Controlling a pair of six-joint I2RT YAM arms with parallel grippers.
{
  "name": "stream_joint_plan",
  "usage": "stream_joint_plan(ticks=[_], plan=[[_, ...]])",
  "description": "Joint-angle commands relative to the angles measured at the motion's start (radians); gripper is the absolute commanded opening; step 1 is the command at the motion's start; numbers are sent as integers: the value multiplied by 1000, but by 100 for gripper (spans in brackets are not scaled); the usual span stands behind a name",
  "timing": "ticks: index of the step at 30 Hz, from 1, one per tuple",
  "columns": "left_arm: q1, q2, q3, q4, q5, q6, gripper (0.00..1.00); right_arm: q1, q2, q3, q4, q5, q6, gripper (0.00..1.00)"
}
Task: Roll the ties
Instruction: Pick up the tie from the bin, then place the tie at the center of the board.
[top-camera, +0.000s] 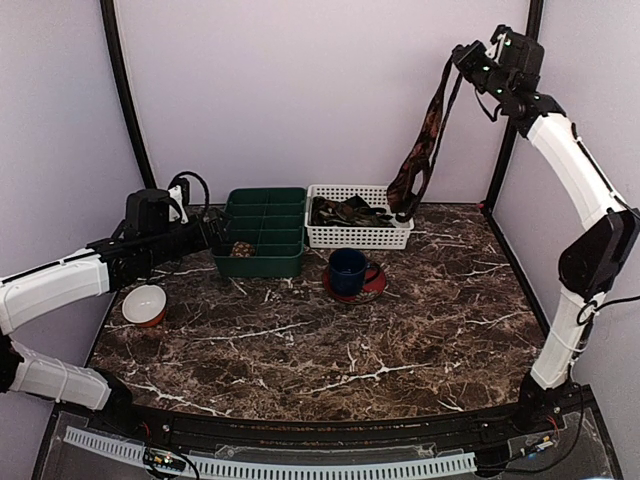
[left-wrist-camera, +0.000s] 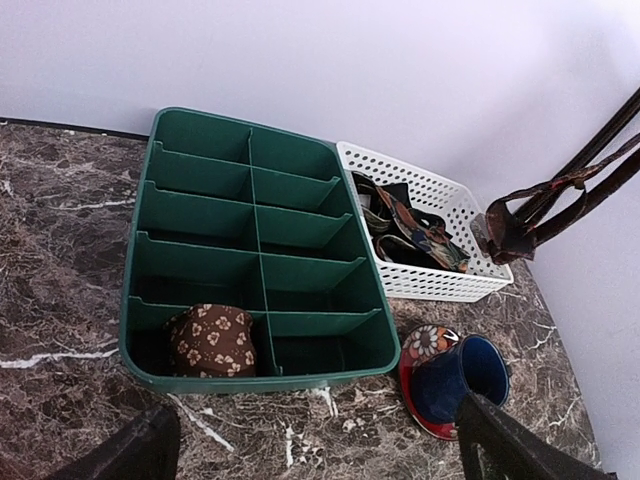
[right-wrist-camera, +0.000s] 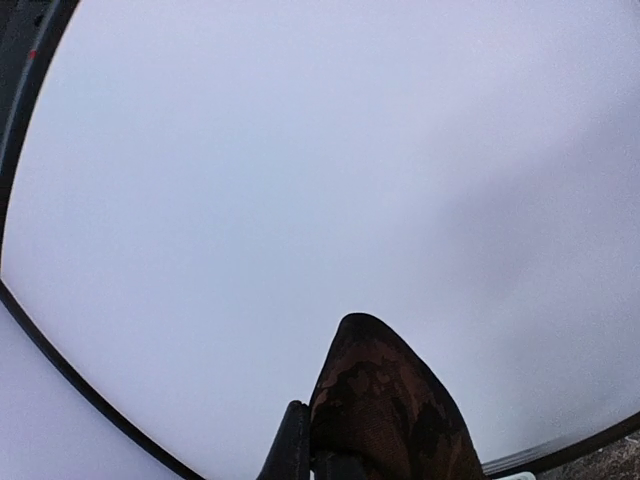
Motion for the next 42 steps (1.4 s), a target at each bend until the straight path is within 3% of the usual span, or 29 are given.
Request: stream_joint_plan(ticks=[1, 10, 15, 19, 23, 25, 30, 33, 37, 42], plan=[[7, -27, -18, 30, 49, 31, 99, -13, -100, 115, 27, -25, -70, 0], [7, -27, -8, 39, 79, 51, 99, -31, -280, 152, 17, 27, -173, 0], [6, -24, 0, 55, 122, 81, 99, -33, -346, 69, -11, -62, -187, 0], [8, -33, 9, 40, 145, 135, 99, -33, -420, -135, -3, -255, -190, 0], [6, -67, 5, 19, 150, 168, 99, -6, -534, -519, 112, -483, -141, 0], [6, -87, 4, 9, 143, 171, 99, 64, -569, -691, 151, -532, -140, 0], [7, -117, 13, -37, 112, 177, 98, 383, -650, -1080, 245, -397, -190, 0], [8, -138, 13, -58, 89, 176, 98, 588, -608, -1200, 272, -308, -203, 0], [10, -172, 3, -65, 77, 172, 98, 766, -431, -1210, 308, -265, -224, 0], [15, -190, 18, -121, 32, 171, 97, 922, -132, -1026, 298, -255, -278, 0]])
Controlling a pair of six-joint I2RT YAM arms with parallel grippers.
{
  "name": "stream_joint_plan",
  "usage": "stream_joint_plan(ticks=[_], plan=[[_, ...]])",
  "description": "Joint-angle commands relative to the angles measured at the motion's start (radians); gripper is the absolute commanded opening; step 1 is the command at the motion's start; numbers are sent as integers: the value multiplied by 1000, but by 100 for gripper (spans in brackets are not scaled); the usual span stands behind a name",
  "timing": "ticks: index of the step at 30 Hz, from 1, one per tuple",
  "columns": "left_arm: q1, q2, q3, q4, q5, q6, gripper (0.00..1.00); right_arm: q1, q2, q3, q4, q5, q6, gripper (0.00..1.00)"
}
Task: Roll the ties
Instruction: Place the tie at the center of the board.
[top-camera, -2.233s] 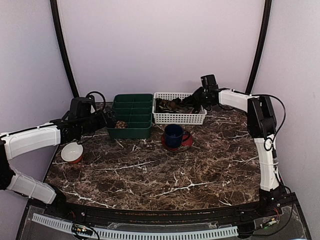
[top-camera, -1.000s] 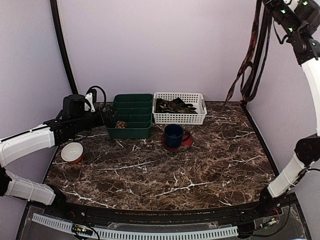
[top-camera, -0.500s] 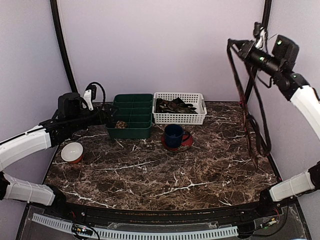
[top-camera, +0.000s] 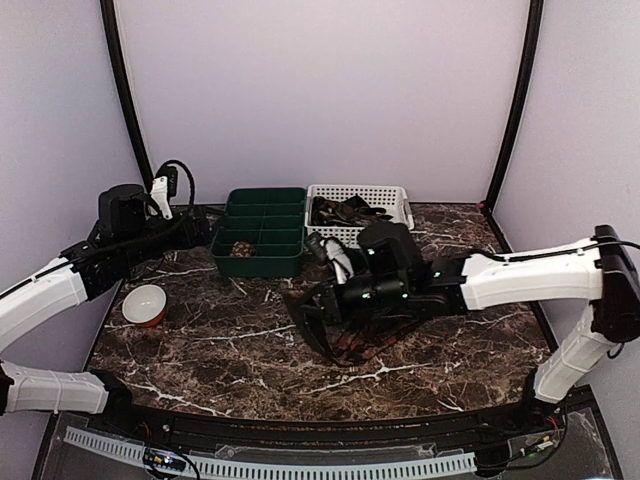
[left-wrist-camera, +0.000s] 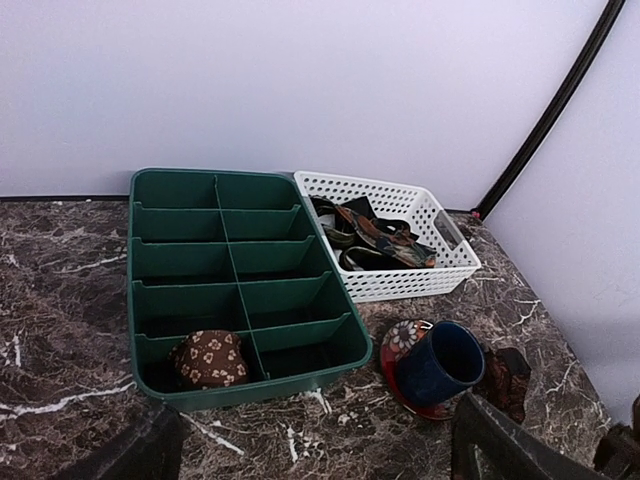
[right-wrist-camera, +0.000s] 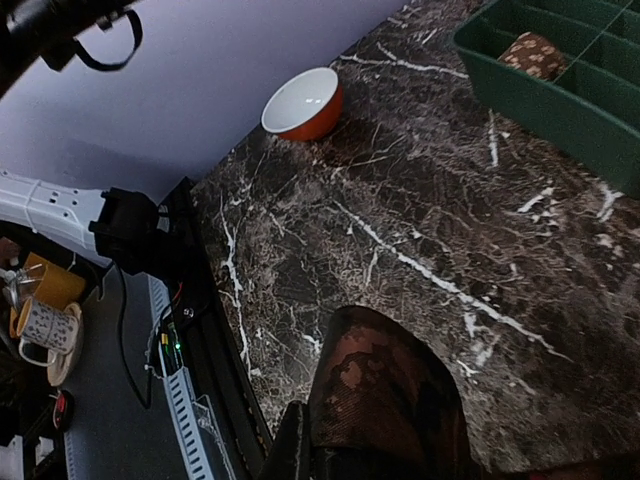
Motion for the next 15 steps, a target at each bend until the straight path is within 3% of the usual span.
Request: stream_joint_plan(ticks=[1, 2, 5, 8, 11, 13, 15], plan=[[11, -28, 20, -67, -43, 13, 97, 101, 232, 185, 56, 36, -61, 0], [13, -26, 22, -76, -43, 15, 96, 109, 281, 228, 57, 21, -59, 5], [17, -26, 22, -95, -29, 30, 96, 117, 386, 331, 31, -61, -47, 35], [17, -21, 14, -92, 20, 67, 96, 115, 337, 298, 26, -76, -75, 61], [17, 9, 18, -82, 97, 111, 94, 75, 193, 173, 31, -80, -90, 70], [12, 46, 23, -66, 190, 130, 90, -10, 82, 38, 80, -122, -38, 70], [-13, 94, 23, -32, 279, 140, 86, -171, -44, -111, 145, -150, 40, 68]])
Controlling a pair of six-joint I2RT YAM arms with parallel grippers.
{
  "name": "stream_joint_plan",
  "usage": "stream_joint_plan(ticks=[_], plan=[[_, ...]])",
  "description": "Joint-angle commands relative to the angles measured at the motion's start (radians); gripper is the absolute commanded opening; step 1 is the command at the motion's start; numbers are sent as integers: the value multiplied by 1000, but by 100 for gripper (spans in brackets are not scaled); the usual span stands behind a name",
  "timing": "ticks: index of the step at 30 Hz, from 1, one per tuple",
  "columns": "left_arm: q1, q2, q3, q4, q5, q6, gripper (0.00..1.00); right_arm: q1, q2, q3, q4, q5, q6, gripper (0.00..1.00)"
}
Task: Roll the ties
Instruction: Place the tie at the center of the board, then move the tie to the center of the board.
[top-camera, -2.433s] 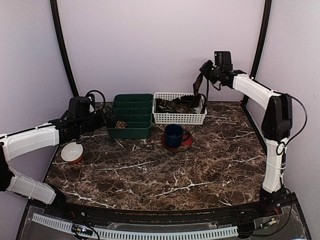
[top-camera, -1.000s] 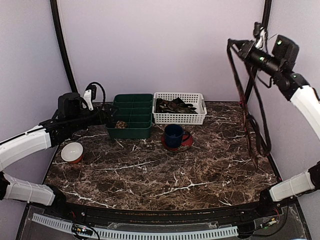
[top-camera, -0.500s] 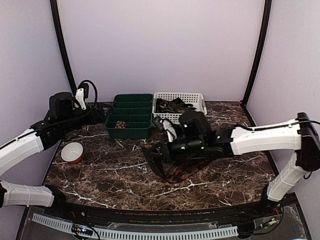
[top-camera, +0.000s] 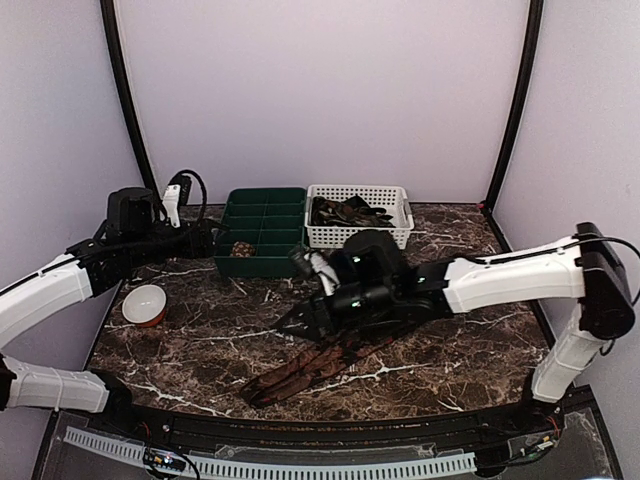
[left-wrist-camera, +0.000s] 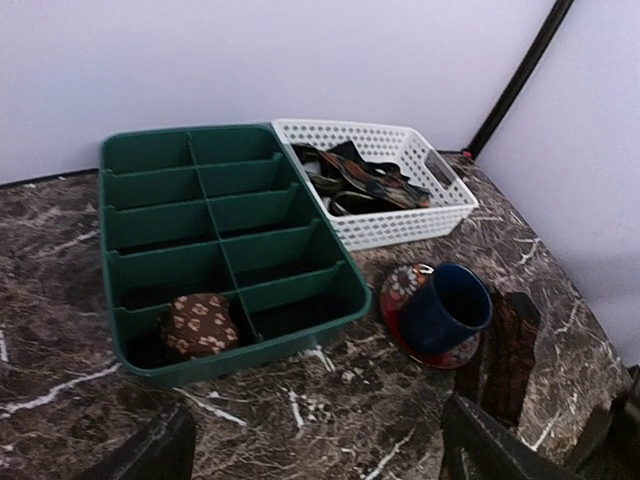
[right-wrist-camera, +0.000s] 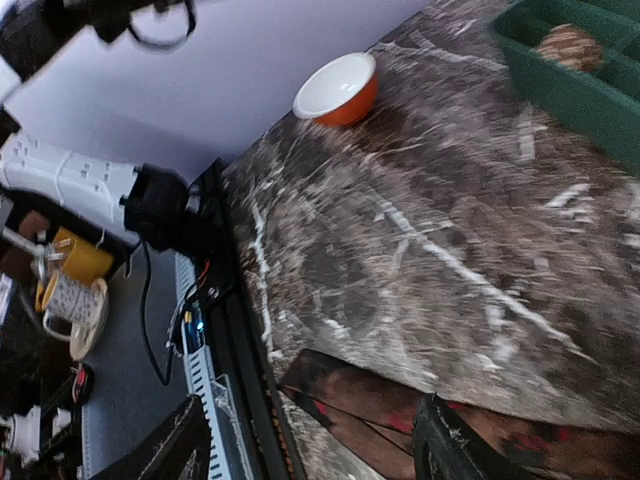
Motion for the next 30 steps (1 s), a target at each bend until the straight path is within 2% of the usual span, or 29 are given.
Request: stream_joint_plan(ticks=[1, 4, 7, 10, 13, 19, 23, 26, 30], plan=[[-53, 97, 22, 55, 194, 70, 84, -293, -258, -260, 139, -57, 130, 65], [-171, 190, 52, 40, 143, 133, 78, -481, -333, -356, 100, -22, 173, 56], [-265, 294, 85, 12, 96, 162, 73, -593, -330, -361, -19, 66, 153, 54], [-308, 365, 86, 21, 83, 151, 70, -679, -289, -384, -29, 78, 183, 45], [-318, 386, 66, 55, 100, 133, 70, -723, -238, -425, 7, 81, 247, 40], [-324, 409, 79, 61, 93, 136, 70, -752, -92, -500, 167, 12, 389, 39], [-325, 426, 110, 56, 82, 150, 70, -773, -18, -526, 169, 0, 452, 38], [-327, 441, 134, 45, 64, 165, 69, -808, -35, -607, 163, 0, 500, 36], [-329, 454, 157, 43, 48, 177, 69, -892, -166, -762, 107, 7, 544, 32]])
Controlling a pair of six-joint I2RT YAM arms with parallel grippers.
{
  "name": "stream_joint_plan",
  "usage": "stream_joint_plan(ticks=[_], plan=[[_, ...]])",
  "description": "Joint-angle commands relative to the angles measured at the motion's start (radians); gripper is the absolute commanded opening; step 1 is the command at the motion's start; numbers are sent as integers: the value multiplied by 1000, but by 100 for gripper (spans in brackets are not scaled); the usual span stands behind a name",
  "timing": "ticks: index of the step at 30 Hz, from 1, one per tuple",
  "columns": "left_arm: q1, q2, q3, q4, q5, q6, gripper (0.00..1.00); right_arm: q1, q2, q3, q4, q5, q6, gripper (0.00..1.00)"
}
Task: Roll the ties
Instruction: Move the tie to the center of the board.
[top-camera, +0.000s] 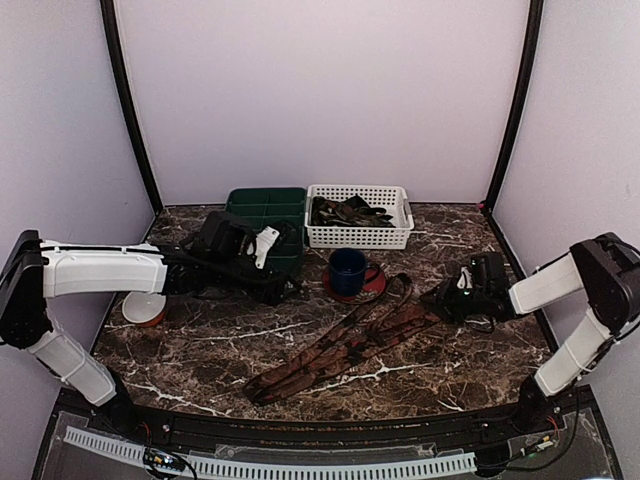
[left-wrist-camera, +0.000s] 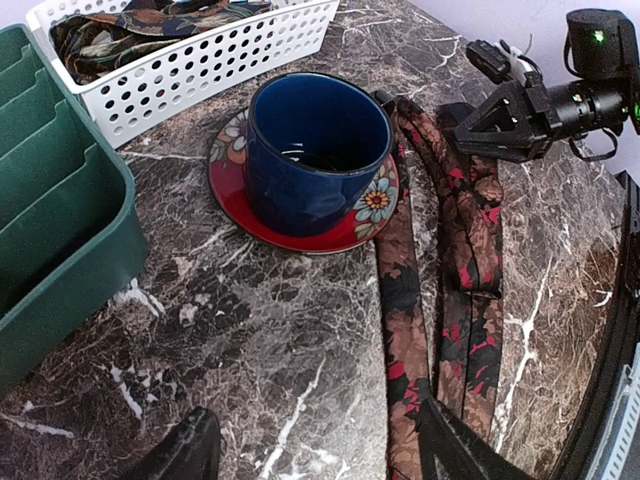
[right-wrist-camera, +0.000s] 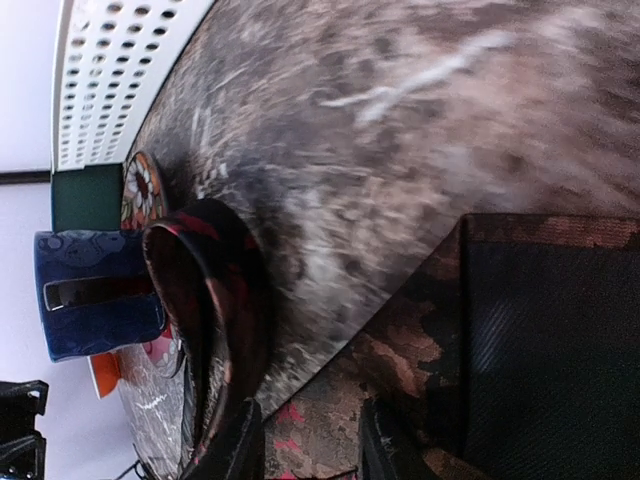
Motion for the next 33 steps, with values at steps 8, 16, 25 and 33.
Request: stream_joint_plan(ticks=[8, 16, 25, 33], plan=[[-6, 48, 77, 9, -27, 37, 69, -210, -504, -201, -467, 193, -6, 30], [-6, 37, 81, 7, -29, 46, 69, -163, -454, 58, -416, 34, -381, 50], [-6, 10, 64, 13, -37, 61, 69, 165, -177, 379, -589, 201, -687, 54], [-127, 196, 213, 31, 11, 95, 68, 196, -109, 389, -556, 190, -635, 50]])
